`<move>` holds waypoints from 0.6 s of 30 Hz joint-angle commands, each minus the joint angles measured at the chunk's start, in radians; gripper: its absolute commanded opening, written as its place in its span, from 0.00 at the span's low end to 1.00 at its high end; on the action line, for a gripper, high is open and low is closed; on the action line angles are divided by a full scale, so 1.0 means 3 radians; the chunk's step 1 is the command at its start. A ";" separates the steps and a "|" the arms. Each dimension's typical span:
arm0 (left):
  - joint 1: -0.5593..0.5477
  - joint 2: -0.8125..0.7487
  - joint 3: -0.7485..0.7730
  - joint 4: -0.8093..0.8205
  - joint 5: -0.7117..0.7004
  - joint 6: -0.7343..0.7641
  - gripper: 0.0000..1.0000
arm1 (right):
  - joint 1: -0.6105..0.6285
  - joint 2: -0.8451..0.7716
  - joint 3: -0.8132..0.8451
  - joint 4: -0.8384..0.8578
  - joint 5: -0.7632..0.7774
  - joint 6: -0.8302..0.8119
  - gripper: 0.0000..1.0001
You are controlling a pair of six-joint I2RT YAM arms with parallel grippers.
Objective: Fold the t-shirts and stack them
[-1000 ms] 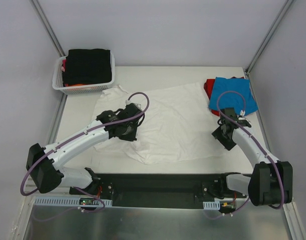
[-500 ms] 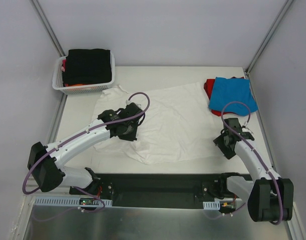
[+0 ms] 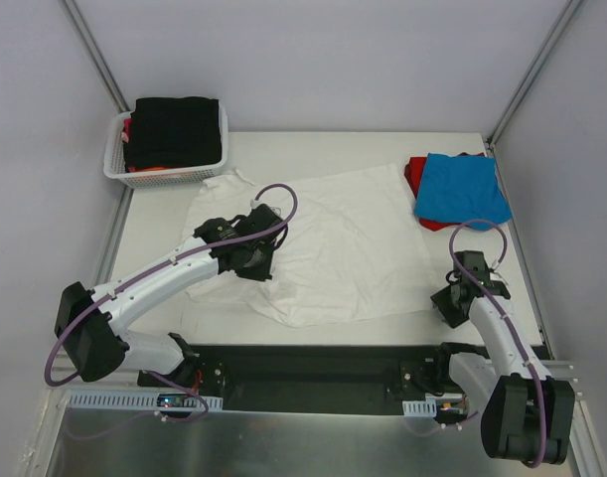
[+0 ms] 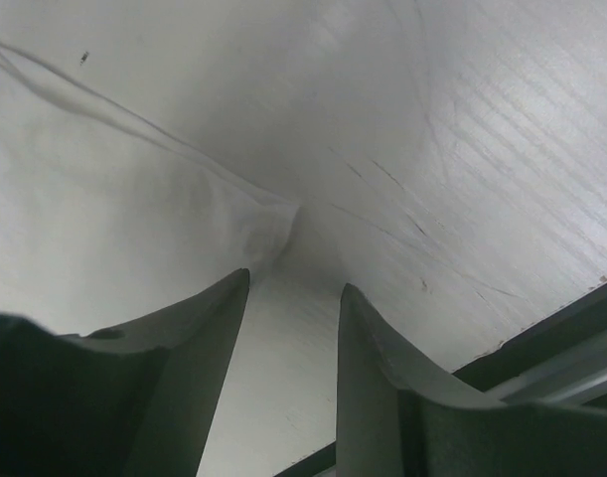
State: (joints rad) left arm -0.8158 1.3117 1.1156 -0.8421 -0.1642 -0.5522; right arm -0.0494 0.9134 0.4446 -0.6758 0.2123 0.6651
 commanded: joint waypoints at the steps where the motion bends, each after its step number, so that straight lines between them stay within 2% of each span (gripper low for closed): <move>1: 0.0040 -0.0041 0.0029 -0.0026 0.0016 0.0066 0.00 | -0.0025 -0.0013 0.0047 0.0069 -0.0023 -0.0034 0.33; 4: 0.0040 -0.0052 0.0014 -0.0031 0.0021 0.0061 0.00 | -0.0025 0.0023 0.0082 0.0069 -0.0017 -0.0069 0.04; 5: 0.0040 -0.0047 0.0009 -0.0031 0.0021 0.0061 0.00 | -0.0025 0.0028 0.0093 0.0064 -0.0017 -0.0069 0.01; 17: 0.0040 -0.0041 0.0060 -0.0031 0.0005 0.0056 0.00 | -0.0030 -0.0227 0.0502 -0.0386 0.0172 -0.0289 0.01; 18: 0.0040 -0.0026 0.0060 -0.0026 0.0016 0.0036 0.00 | -0.0030 -0.0192 0.0522 -0.0396 0.0172 -0.0320 0.13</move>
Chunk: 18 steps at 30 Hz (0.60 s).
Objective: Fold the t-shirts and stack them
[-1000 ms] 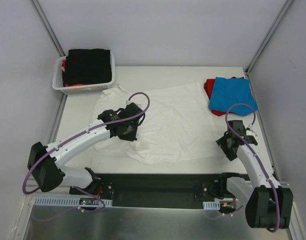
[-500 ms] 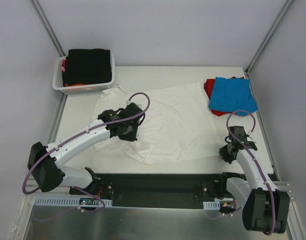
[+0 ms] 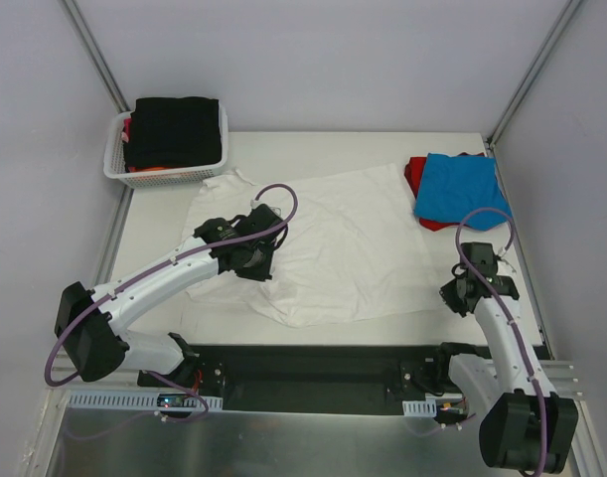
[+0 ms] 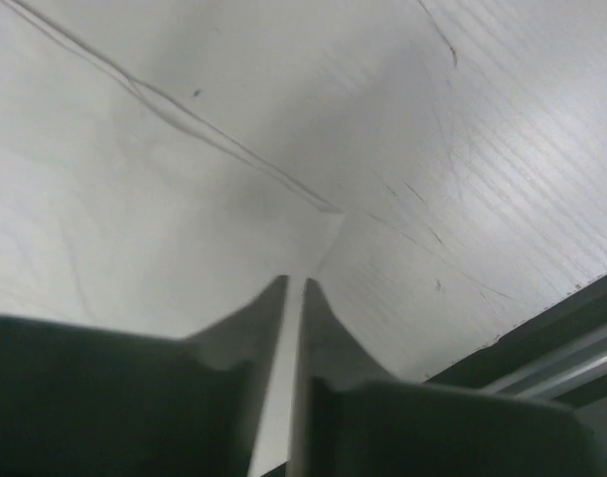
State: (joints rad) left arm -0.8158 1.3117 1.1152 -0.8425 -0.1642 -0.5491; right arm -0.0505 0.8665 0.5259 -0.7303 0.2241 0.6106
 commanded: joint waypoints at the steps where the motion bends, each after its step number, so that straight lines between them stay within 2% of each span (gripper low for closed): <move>1: 0.0040 -0.0026 0.0056 -0.0019 0.0026 0.0015 0.00 | -0.0026 0.0000 0.0241 -0.0209 0.0117 -0.0184 0.27; 3: 0.0040 -0.0021 0.0056 -0.0024 0.0026 0.0000 0.00 | -0.0026 0.0077 0.0170 -0.0153 0.0097 -0.0199 0.48; 5: 0.0040 -0.0031 0.0056 -0.0024 0.0016 0.0000 0.00 | -0.0026 0.0108 0.0109 -0.0056 0.0071 -0.0189 0.54; 7: 0.0040 -0.0062 0.0036 -0.0030 0.0016 -0.0010 0.00 | -0.0036 0.0159 0.0042 0.0036 0.0036 -0.0189 0.66; 9: 0.0040 -0.0108 0.0000 -0.0035 0.0011 -0.0005 0.00 | -0.0062 0.0271 0.0016 0.0113 -0.0005 -0.0225 0.67; 14: 0.0045 -0.0251 -0.0097 -0.0111 -0.0041 -0.0010 0.00 | -0.0102 0.0440 0.0037 0.0271 -0.0021 -0.0327 0.66; 16: 0.0050 -0.0277 -0.0107 -0.0132 -0.0051 -0.0010 0.00 | -0.0118 0.0517 0.0042 0.0338 -0.0031 -0.0363 0.61; 18: 0.0050 -0.0297 -0.0133 -0.0152 -0.0046 -0.0021 0.00 | -0.0123 0.0558 0.0047 0.0394 -0.0046 -0.0373 0.30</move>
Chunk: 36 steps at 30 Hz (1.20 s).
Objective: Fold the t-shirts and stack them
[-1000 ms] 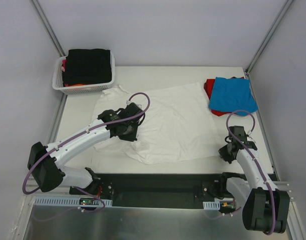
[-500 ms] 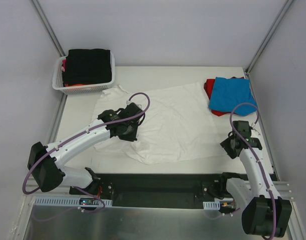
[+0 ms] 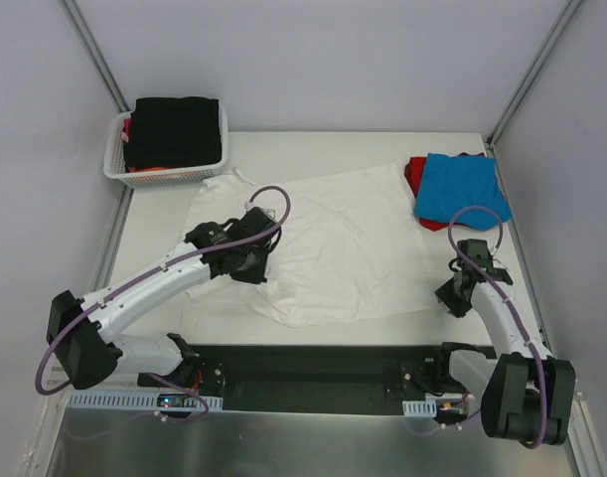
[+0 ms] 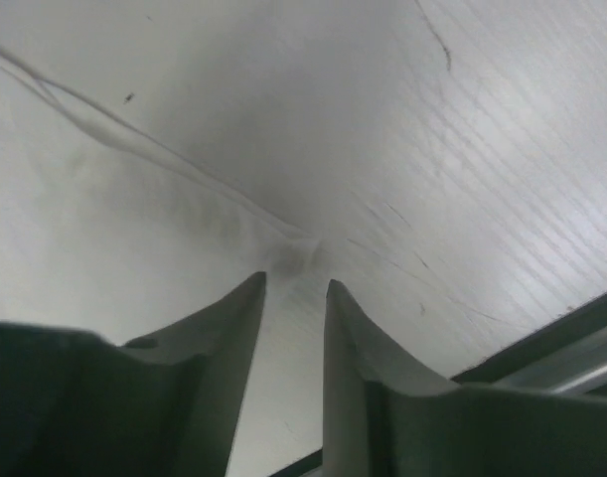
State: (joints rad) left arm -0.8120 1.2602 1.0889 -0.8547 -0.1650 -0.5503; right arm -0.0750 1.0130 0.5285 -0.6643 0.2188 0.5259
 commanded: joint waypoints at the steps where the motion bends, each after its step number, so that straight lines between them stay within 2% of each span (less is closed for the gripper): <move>1: 0.0043 -0.0125 -0.0045 -0.0112 -0.0038 -0.0017 0.00 | -0.0047 0.0095 0.0033 0.0184 -0.0029 -0.0101 0.18; 2: 0.0043 -0.0136 -0.0055 -0.0122 -0.0038 -0.0022 0.00 | -0.0047 0.0105 0.0028 0.0195 -0.0034 -0.0101 0.08; 3: 0.0043 -0.0136 -0.0061 -0.0122 -0.0038 -0.0022 0.00 | -0.0047 0.0111 0.0033 0.0210 -0.0039 -0.0111 0.07; 7: 0.0048 -0.0131 -0.0061 -0.0127 -0.0038 -0.0017 0.00 | -0.0047 0.0075 0.0023 0.0210 -0.0044 -0.0112 0.06; 9: 0.0053 -0.0100 -0.0030 -0.0127 -0.0043 -0.0012 0.00 | -0.0047 0.0039 0.0058 0.0149 -0.0049 -0.0127 0.01; 13: 0.0053 -0.0044 0.0047 -0.0122 -0.0043 -0.0007 0.00 | -0.0052 -0.0068 0.0156 0.0001 -0.0019 -0.0193 0.01; 14: 0.0053 -0.0008 0.0072 -0.0117 -0.0043 -0.0007 0.00 | -0.0052 -0.0058 0.0166 -0.0025 -0.0019 -0.0209 0.14; 17: 0.0048 0.0023 0.0098 -0.0122 -0.0033 -0.0037 0.00 | -0.0057 -0.0007 0.0090 -0.0020 -0.0049 -0.0229 0.44; 19: 0.0048 0.0018 0.0088 -0.0117 -0.0033 -0.0042 0.00 | -0.0067 -0.0043 -0.0012 0.0062 -0.0110 -0.0199 0.50; 20: 0.0053 -0.0002 0.0067 -0.0122 -0.0038 -0.0042 0.00 | -0.0072 -0.0058 -0.0043 0.0087 -0.0136 -0.0168 0.58; 25: 0.0048 -0.0115 -0.0045 -0.0152 -0.0028 -0.0032 0.00 | -0.0077 -0.0012 -0.0207 0.0322 -0.0228 -0.0183 0.59; 31: 0.0058 -0.0197 -0.0056 -0.0270 -0.0074 -0.0012 0.00 | -0.0093 0.0126 -0.0233 0.0517 -0.0254 -0.0234 0.57; 33: 0.0058 -0.0197 -0.0056 -0.0280 -0.0074 -0.0007 0.00 | -0.0093 0.0151 -0.0208 0.0542 -0.0269 -0.0229 0.52; 34: 0.0058 -0.0197 -0.0056 -0.0285 -0.0074 -0.0012 0.00 | -0.0093 0.0141 -0.0202 0.0547 -0.0274 -0.0224 0.45; 35: 0.0058 -0.0187 -0.0051 -0.0280 -0.0074 -0.0012 0.00 | -0.0098 0.0131 -0.0192 0.0558 -0.0289 -0.0224 0.21; 36: 0.0058 -0.0177 -0.0045 -0.0280 -0.0074 -0.0012 0.00 | -0.0098 0.0136 -0.0177 0.0553 -0.0290 -0.0224 0.12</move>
State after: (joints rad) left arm -0.8032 1.2232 1.0798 -0.9066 -0.1658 -0.5579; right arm -0.0967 1.0325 0.4805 -0.5865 0.1776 0.4480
